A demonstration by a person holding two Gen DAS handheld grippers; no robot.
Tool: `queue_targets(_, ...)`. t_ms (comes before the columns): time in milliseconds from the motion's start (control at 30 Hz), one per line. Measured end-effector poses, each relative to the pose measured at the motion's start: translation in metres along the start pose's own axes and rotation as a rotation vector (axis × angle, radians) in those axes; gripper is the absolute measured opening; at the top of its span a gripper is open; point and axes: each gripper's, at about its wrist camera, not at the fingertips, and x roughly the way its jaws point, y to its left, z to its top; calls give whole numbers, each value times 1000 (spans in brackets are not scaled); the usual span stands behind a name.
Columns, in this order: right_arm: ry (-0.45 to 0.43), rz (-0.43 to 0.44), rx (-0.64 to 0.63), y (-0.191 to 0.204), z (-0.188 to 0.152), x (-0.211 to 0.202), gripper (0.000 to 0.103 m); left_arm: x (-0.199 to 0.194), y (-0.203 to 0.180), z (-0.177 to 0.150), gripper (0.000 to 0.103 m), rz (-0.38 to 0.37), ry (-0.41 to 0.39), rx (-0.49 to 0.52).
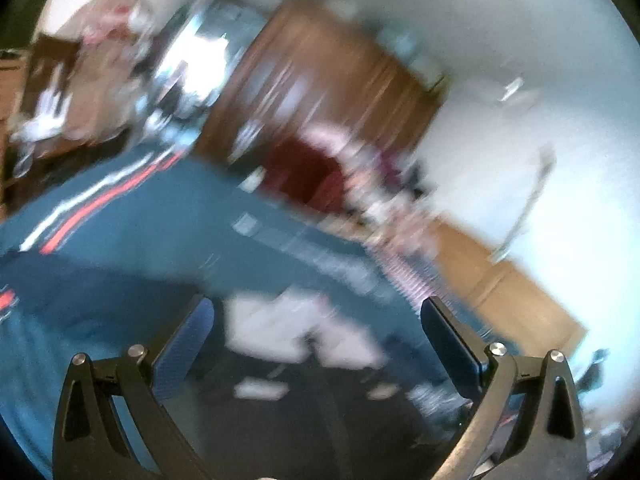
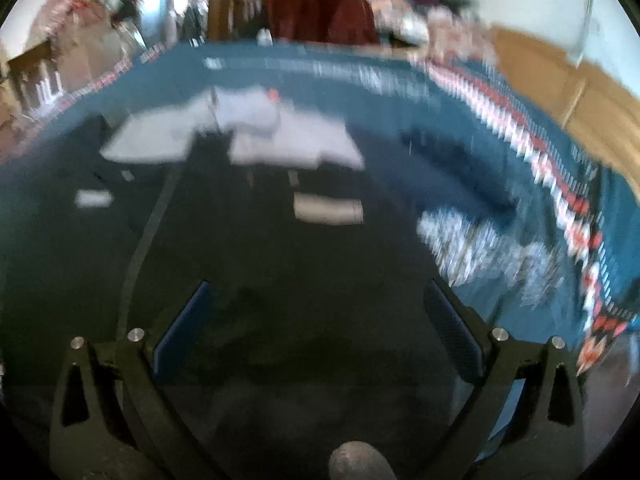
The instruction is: Fold large clothes
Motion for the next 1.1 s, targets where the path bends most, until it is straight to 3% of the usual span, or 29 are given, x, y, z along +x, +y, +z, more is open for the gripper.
queue_targets(100, -135, -11, -58, 9, 20, -41, 103, -7, -27, 14, 103, 54, -2, 59)
queue_targets(167, -225, -20, -90, 14, 31, -67, 103, -22, -58, 27, 103, 159, -95, 187)
queue_targets(200, -267, -26, -102, 16, 35, -79, 103, -38, -78, 34, 103, 214, -167, 268)
queue_targets(267, -392, -32, -113, 19, 51, -115, 103, -83, -130, 50, 103, 318, -392, 429)
queue_targets(300, -447, -32, -110, 20, 56, -129, 103, -102, -147, 55, 103, 351, -498, 472)
queue_targets(333, -572, -42, -98, 19, 61, -159, 103, -119, -161, 54, 103, 381, -629, 513)
queue_targets(367, -658, -63, -89, 20, 59, -176, 103, -129, -162, 52, 103, 389, -698, 515)
queue_targets(400, -728, -92, -88, 20, 58, -188, 103, -131, -159, 51, 103, 388, -714, 493)
queue_targets(467, -831, -167, -94, 22, 54, -194, 103, -122, -148, 58, 103, 359, -590, 416)
queue_targets(500, -809, -187, -99, 24, 55, -187, 103, -114, -142, 56, 103, 374, -552, 391)
queue_targets(600, -544, -118, -121, 21, 56, -121, 103, -89, -130, 54, 103, 467, -423, 399)
queue_targets(700, -355, -62, -136, 27, 36, -56, 103, -53, -85, 35, 103, 559, -246, 367)
queue_targets(867, -90, 20, -172, 52, 2, 18, 103, 6, 34, -22, 103, 760, 7, 199)
queue_targets(967, 47, 57, -200, 67, -34, 49, 103, 33, 90, -66, 103, 846, 107, 156)
queue_targets(1100, 167, 78, -195, 76, -54, 69, 103, 31, 137, -103, 103, 893, 204, 92)
